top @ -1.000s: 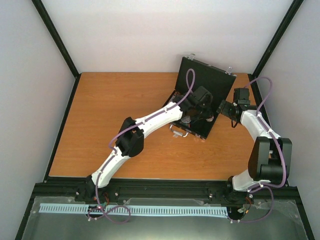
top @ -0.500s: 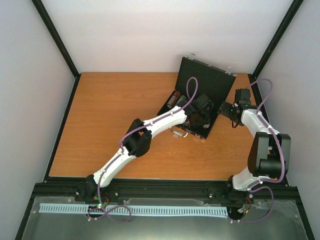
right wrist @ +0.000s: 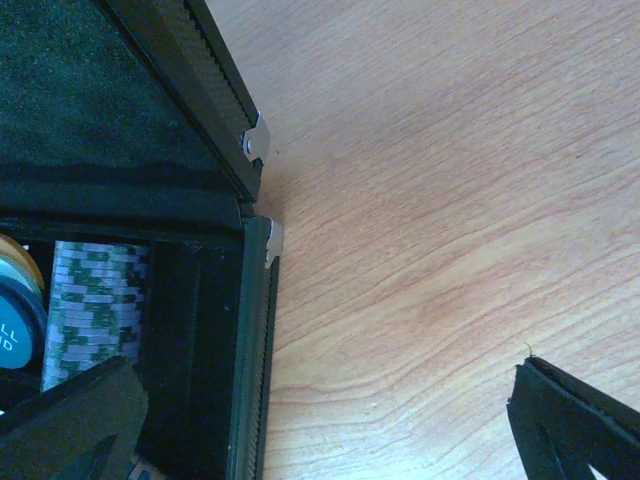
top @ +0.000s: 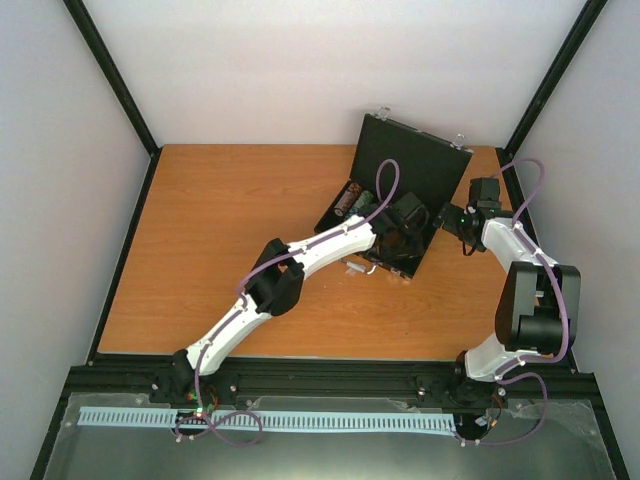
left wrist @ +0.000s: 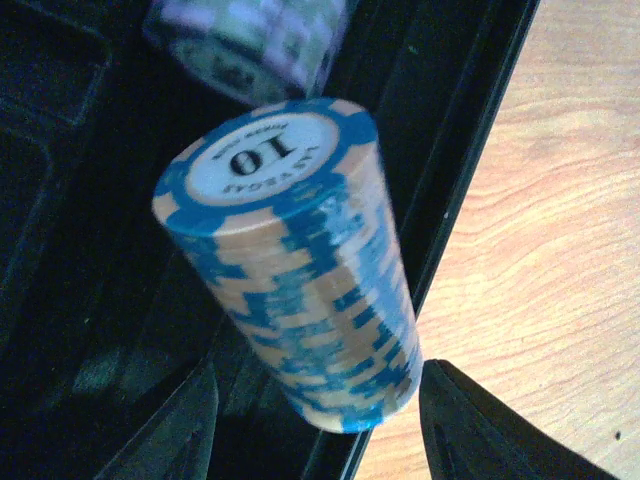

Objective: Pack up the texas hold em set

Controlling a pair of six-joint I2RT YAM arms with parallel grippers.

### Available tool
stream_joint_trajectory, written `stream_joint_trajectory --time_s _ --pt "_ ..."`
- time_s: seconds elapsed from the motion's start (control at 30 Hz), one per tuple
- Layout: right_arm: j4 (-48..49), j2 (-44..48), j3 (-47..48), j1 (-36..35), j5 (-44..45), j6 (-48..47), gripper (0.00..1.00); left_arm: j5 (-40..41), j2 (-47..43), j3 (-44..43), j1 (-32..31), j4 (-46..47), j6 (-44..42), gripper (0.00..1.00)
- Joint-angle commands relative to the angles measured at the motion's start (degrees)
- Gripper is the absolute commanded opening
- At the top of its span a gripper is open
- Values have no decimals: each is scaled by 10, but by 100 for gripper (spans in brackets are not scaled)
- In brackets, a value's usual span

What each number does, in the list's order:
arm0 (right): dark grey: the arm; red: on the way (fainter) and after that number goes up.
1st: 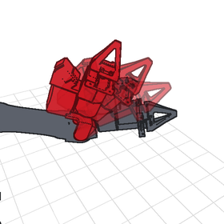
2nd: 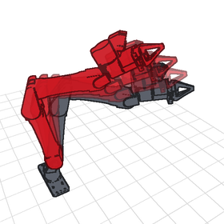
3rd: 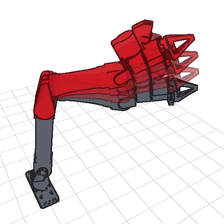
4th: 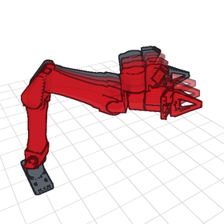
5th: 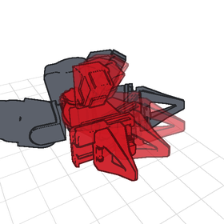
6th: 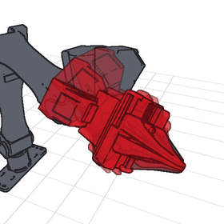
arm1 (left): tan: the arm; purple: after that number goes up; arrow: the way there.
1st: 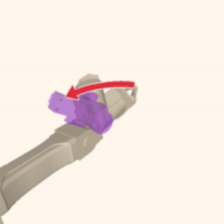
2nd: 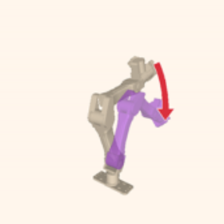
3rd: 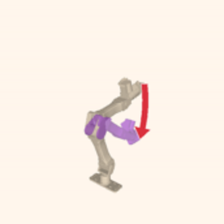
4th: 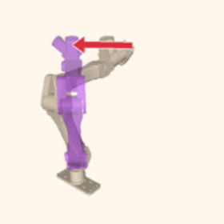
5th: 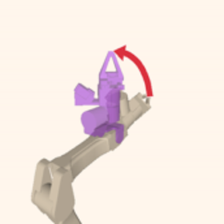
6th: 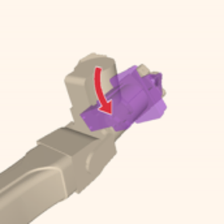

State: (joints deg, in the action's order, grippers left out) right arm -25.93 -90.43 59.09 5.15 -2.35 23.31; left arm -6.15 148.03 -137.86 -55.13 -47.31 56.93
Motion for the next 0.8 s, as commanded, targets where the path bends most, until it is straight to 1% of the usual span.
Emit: stream_joint_trajectory --time_s 0.0,0.23,0.33,0.43,0.5,0.53,0.63,0.67,0.73,0.77 --pt "8 0 3 5 -2 1 100 -8 -53 20 -7 -4 -14 59" --pt "7 8 0 5 -8 -1 100 4 -89 62 -9 -9 -16 60" --pt "6 7 3 5 -14 -7 100 35 -102 52 -9 -26 -31 67" --pt "5 6 1 2 -40 -18 100 47 -116 42 -4 -59 -41 69" --pt "1 10 -1 -5 -45 -21 100 65 -136 47 -1 -88 -50 73" --pt "-1 13 0 -9 -44 -24 100 78 -150 55 0 -100 -57 77" --pt "-20 19 17 -30 -29 -36 100 123 -214 114 0 -129 -74 87" --pt "-30 17 25 -38 -25 -41 100 138 -241 153 1 -132 -77 89" --pt "-53 11 41 -53 -19 -53 99 170 -313 223 1 -132 -79 98" --pt "-61 7 45 -59 -19 -60 99 183 -345 263 1 -130 -77 99"
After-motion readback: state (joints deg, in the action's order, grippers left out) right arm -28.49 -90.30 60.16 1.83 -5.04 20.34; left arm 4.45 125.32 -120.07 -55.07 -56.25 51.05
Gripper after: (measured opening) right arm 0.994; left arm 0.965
